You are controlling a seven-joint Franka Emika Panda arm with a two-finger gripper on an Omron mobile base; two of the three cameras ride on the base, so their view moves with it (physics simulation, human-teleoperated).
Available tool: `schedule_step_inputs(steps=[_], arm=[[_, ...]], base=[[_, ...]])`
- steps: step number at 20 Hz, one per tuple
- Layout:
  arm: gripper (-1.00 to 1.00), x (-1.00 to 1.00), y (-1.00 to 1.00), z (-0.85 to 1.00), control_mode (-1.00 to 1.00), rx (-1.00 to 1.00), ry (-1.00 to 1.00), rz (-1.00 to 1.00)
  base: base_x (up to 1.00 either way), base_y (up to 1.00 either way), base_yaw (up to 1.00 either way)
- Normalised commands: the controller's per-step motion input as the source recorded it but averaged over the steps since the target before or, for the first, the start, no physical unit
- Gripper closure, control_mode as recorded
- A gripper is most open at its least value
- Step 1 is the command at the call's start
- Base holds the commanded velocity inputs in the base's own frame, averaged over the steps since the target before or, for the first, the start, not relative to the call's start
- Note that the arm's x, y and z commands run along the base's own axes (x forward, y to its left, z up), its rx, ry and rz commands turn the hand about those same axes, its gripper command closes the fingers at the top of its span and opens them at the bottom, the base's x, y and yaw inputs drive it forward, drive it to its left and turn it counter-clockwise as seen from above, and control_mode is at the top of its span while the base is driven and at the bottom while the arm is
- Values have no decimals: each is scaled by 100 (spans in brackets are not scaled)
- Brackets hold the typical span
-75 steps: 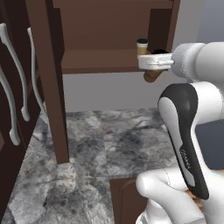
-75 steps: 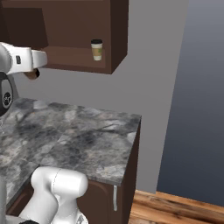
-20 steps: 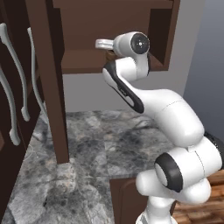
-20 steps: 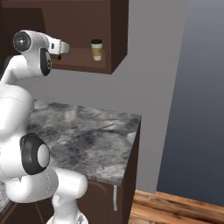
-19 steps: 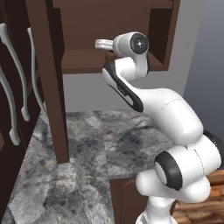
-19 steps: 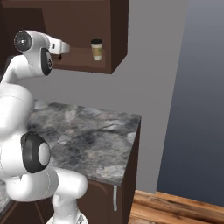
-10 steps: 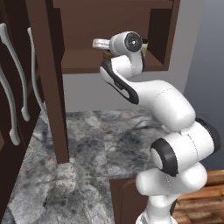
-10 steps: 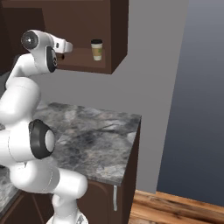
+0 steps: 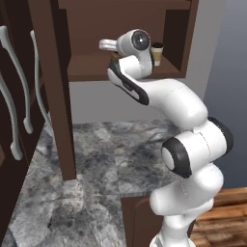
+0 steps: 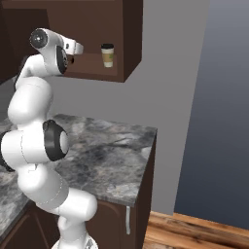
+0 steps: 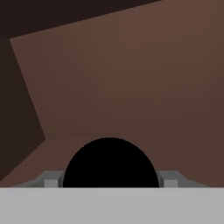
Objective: Sort all alcoholic drinks to one cabinet, and non-alcoholic drinks to the other.
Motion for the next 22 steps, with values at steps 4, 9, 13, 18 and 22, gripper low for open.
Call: schedule_step_inputs(steps=[4, 9, 13, 18, 22], arm=[[100, 36, 8, -25, -100, 0, 0, -1], [100, 30, 7, -17, -100, 0, 0, -1], [100, 28, 4, -14, -100, 0, 0, -1], [-100, 22, 1, -16, -100, 0, 0, -1], [-100, 22, 0, -19, -100, 0, 0, 0]], base=[[0, 0, 0], [0, 0, 0], [0, 0, 0], [0, 0, 0], [0, 0, 0]])
